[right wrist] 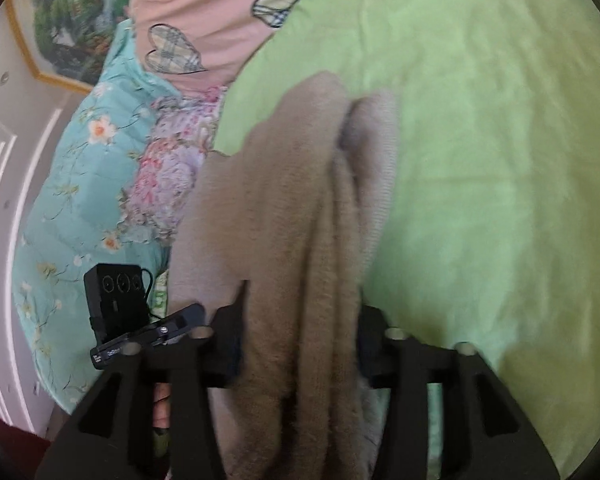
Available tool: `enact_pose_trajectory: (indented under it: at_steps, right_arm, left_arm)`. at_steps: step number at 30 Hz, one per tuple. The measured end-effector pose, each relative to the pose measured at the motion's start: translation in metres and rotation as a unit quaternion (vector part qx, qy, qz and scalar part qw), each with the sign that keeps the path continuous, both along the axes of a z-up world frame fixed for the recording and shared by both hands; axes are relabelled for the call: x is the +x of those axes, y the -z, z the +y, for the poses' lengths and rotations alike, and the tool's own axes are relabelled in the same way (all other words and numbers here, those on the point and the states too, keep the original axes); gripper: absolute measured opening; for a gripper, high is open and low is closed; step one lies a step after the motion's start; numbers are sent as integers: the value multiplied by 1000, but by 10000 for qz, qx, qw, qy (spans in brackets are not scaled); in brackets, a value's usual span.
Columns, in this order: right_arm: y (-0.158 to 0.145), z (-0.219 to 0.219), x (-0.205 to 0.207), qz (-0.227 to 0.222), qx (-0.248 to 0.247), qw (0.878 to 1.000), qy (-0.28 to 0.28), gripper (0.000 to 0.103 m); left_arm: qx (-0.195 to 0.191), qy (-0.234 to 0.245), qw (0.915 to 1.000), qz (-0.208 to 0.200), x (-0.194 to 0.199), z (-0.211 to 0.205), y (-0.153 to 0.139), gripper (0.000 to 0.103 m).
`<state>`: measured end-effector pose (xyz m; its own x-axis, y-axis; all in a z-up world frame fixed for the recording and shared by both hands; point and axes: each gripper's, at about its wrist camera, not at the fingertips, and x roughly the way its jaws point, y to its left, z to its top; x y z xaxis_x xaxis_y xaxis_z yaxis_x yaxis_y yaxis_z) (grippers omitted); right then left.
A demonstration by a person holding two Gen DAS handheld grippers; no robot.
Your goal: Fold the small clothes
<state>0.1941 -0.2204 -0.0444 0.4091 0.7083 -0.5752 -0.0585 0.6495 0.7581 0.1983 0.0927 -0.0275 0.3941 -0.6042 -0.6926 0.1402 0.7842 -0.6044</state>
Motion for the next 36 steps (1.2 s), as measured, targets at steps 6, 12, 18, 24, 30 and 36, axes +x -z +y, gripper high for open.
enact_pose_trajectory:
  at_steps: [6,12,18,24,30,36]
  right_arm:
    - [-34,-25,-3,-391,-301,9979,420,66]
    - [-47,2,44,-573,-861,9941,338,53]
    - [-58,29,52,-862,-1329,9872,180,12]
    - [-64,-1,20,-1062,-1274,9852,434,9]
    - [-34,-19,28,-640,-875,9926,551,9]
    - [-39,-3,44,-740,-1258,9883,448,9]
  left_arm:
    - [-237,-324,9991,-117,8,33,-8,82]
    - [-791,-642,9946,176,53,47,7,82]
    - [-393,-628,9972,123,66,38,-1,82]
    - [-283,-559,9979,154,79,25,3,82]
    - [161,-655,9977,-8,121,24,-3,39]
    - [963,-950,9905,-256,154,24,-3,3]
